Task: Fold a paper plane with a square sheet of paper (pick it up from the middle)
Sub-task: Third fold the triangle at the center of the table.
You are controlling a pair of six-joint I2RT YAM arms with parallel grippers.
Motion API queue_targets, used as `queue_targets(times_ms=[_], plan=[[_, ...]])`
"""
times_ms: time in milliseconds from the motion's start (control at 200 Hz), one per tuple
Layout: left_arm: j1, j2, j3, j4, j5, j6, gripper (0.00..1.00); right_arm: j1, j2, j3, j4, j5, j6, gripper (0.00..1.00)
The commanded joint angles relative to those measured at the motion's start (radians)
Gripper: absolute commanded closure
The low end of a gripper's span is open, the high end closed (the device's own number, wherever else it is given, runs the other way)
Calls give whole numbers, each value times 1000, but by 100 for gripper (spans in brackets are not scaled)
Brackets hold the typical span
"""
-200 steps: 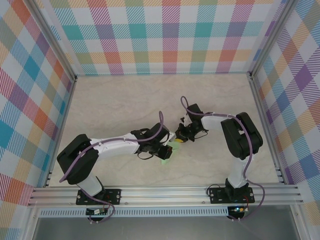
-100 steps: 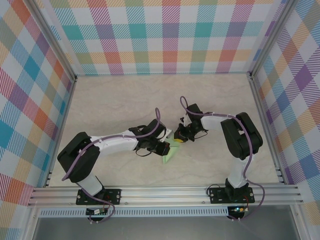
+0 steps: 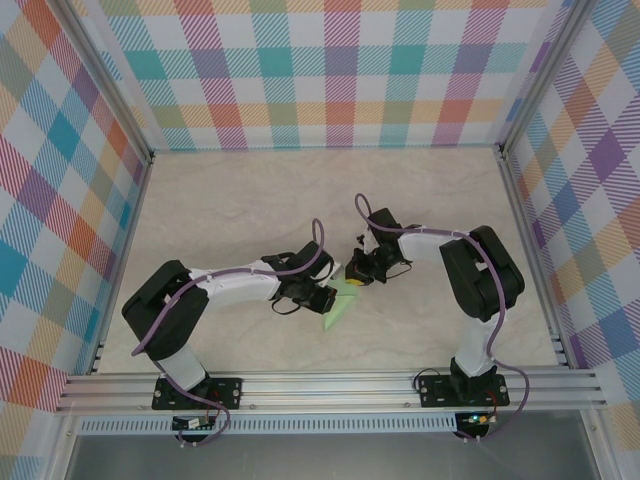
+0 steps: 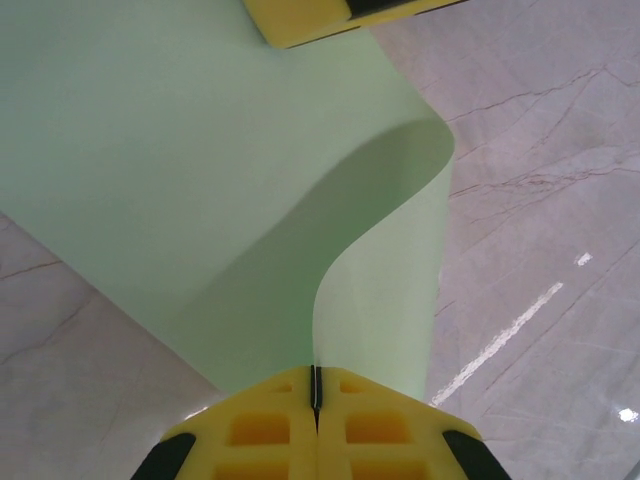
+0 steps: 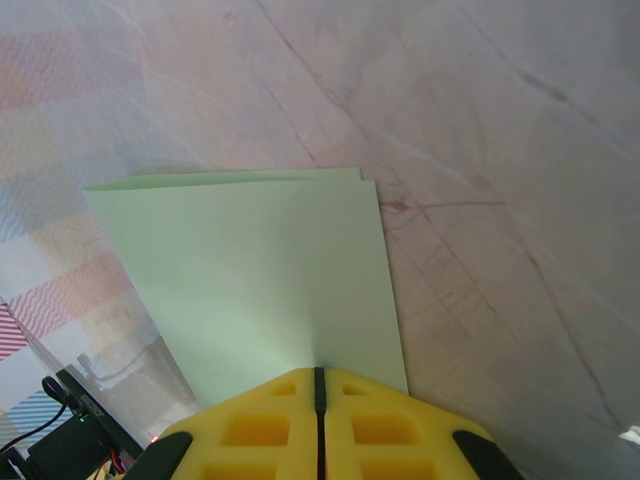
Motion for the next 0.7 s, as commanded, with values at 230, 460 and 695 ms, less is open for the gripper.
queue_targets(times_ms=[230, 460, 695], plan=[[14, -2, -42, 1, -29, -24, 96, 14, 1, -8, -69, 64, 11, 92], [14, -13, -67, 74, 0, -46, 94, 14, 1, -14, -67, 64, 13, 92], [13, -31, -61, 101, 9, -42, 93, 14, 1, -14, -69, 65, 12, 92]])
